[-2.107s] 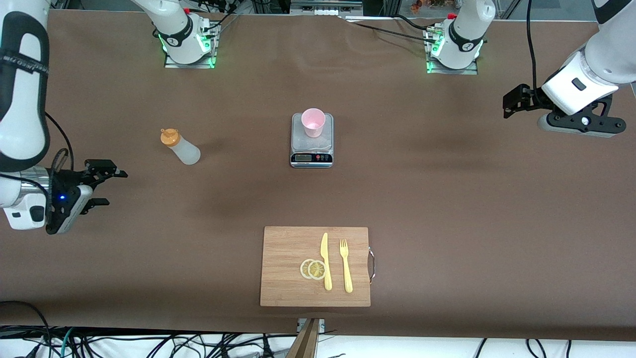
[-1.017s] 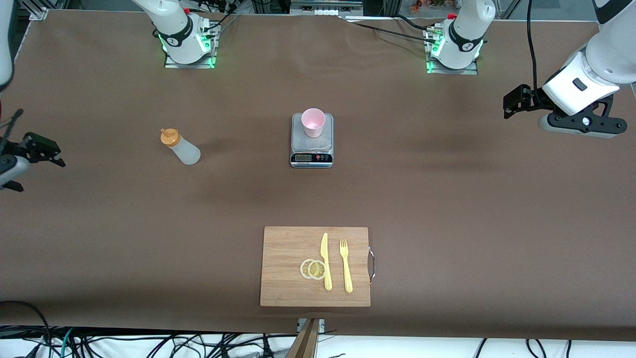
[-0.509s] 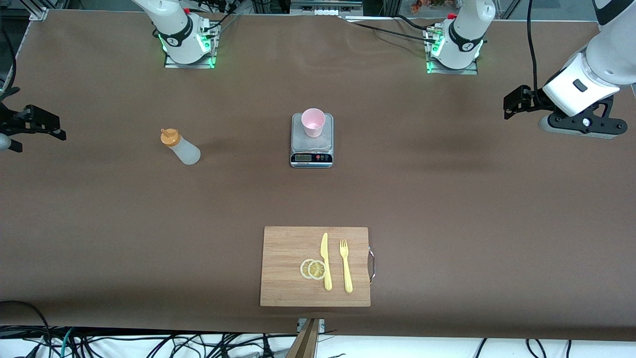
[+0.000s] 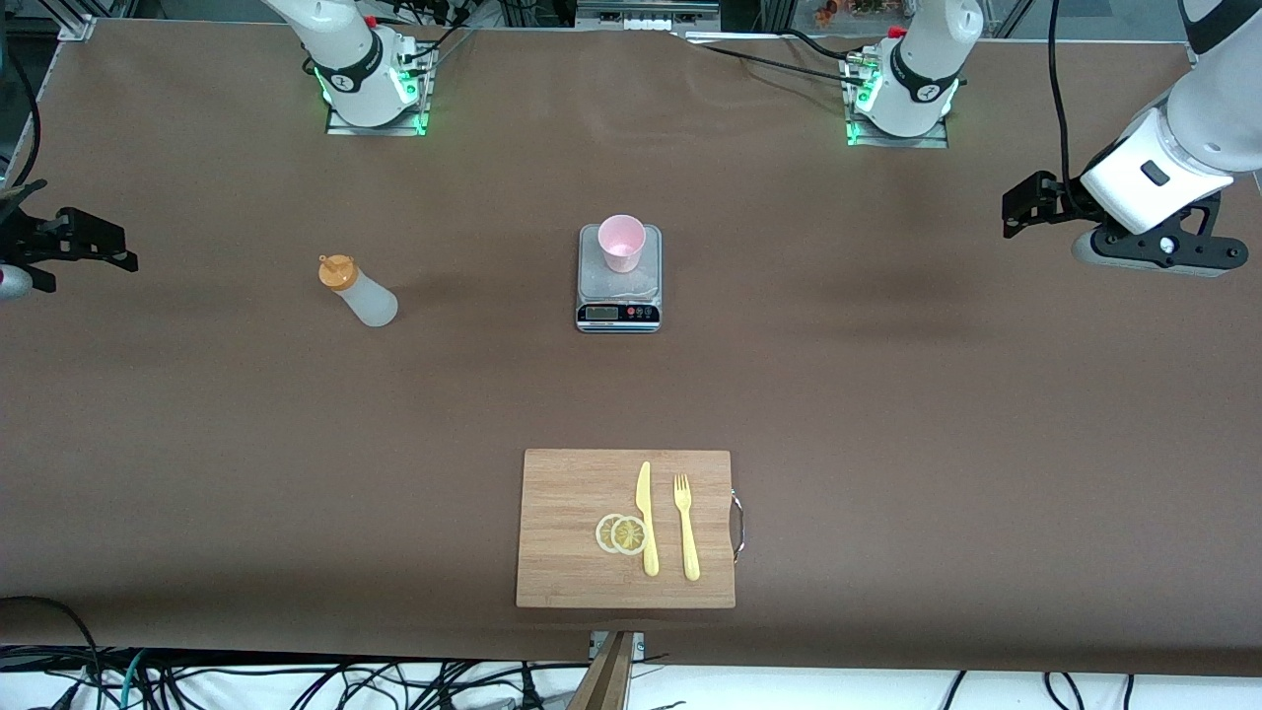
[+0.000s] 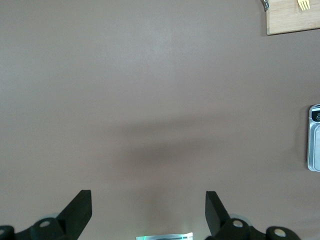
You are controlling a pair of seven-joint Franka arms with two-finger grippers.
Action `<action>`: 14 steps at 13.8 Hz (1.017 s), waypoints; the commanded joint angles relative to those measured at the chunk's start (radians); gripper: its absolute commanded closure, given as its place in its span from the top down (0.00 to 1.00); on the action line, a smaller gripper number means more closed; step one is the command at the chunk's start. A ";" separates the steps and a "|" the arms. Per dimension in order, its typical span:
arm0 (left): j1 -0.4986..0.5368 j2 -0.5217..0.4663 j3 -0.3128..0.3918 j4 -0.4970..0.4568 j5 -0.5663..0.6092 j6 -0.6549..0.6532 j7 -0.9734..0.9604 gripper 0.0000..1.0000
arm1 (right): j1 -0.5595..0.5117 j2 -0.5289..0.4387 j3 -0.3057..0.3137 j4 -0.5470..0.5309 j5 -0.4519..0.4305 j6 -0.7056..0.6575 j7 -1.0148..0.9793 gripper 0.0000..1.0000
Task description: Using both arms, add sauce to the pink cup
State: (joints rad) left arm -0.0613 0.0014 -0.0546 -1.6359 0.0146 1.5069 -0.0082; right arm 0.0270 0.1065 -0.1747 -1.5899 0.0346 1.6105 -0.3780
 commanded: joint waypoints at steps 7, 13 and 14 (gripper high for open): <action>0.003 0.014 -0.001 0.031 -0.005 -0.042 0.011 1.00 | -0.006 -0.044 0.015 -0.055 -0.022 -0.001 0.089 1.00; 0.001 0.014 -0.004 0.033 -0.004 -0.042 0.011 1.00 | -0.004 0.002 0.014 -0.015 -0.019 -0.014 0.136 1.00; 0.001 0.014 -0.005 0.033 -0.004 -0.042 0.010 1.00 | -0.005 0.004 0.014 -0.015 -0.016 -0.014 0.134 1.00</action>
State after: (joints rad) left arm -0.0614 0.0017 -0.0558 -1.6357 0.0146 1.4890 -0.0082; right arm 0.0284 0.1038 -0.1699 -1.6217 0.0296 1.6002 -0.2610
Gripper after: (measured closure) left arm 0.000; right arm 0.000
